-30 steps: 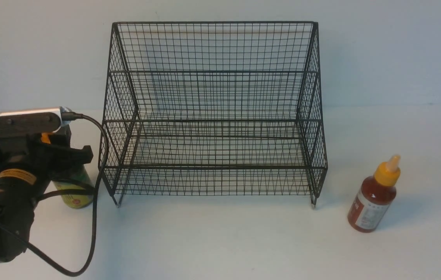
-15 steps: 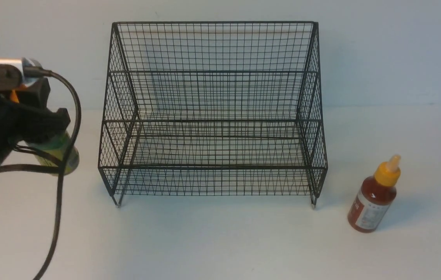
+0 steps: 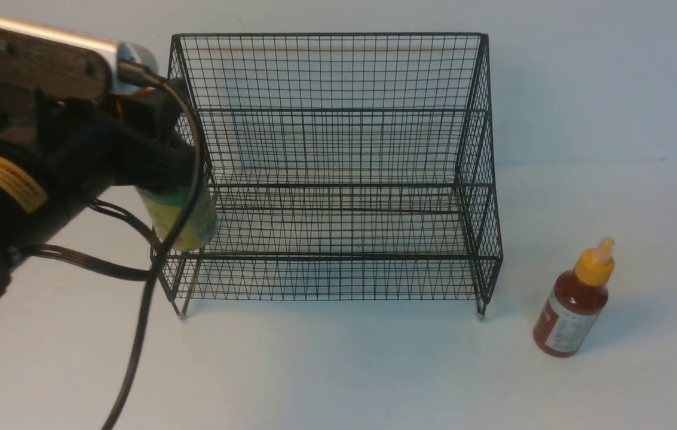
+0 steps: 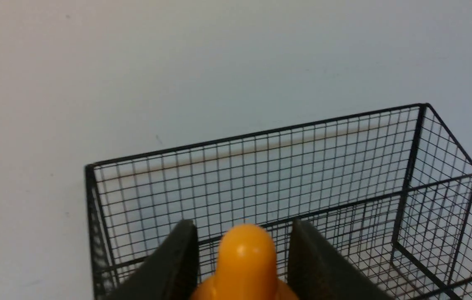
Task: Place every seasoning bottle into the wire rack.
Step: Use the left arm to put the condiment bottle back on the shelf
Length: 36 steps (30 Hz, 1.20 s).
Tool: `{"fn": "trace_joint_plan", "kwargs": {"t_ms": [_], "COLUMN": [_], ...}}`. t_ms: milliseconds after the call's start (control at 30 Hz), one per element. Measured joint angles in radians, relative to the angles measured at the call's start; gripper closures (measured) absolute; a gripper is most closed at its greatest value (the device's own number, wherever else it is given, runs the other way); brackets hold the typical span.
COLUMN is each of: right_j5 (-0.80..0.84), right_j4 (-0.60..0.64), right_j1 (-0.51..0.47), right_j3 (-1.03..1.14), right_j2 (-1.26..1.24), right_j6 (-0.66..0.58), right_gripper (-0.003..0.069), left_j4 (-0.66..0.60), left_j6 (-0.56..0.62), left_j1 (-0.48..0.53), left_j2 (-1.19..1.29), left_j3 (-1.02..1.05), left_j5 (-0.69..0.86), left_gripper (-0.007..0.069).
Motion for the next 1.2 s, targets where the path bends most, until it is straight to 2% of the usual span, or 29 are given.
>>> {"fn": "trace_joint_plan", "kwargs": {"t_ms": [233,333,933,1033,1133,1167,1200], "right_j5": [0.017,0.017,0.018,-0.019,-0.143,-0.154,-0.25], "right_j4": [0.02,0.026,0.03,0.029,0.036,0.036,0.037], "right_j1": [0.0,0.0,0.0,0.0,0.0,0.0,0.0], "right_j3": [0.0,0.0,0.0,0.0,0.0,0.0,0.0], "right_j2": [0.0,0.0,0.015,0.018,0.018,0.018,0.018], "right_j6": [-0.002,-0.01,-0.039,-0.132,-0.205,-0.205,-0.226], "right_gripper": [0.0673,0.0673,0.0673,0.0673,0.0673,0.0673,0.0673], "left_j4": [0.002,0.002,0.003,0.003,-0.006,-0.006,-0.016], "left_j6": [-0.005,-0.011,-0.023,-0.027,-0.027,-0.027,-0.027], "left_j1": [-0.004,-0.004,-0.004,-0.004,-0.004,-0.004,-0.004], "left_j2": [0.185,0.21,0.34,0.344,0.344,0.344,0.342], "left_j3": [-0.017,-0.019,-0.026,-0.027,-0.027,-0.027,-0.028], "left_j5": [-0.149,-0.16,-0.077,-0.077,-0.063,-0.06,-0.026], "left_gripper": [0.0367,0.0367,0.0367,0.0339,0.0253,0.0247,0.0205]}}
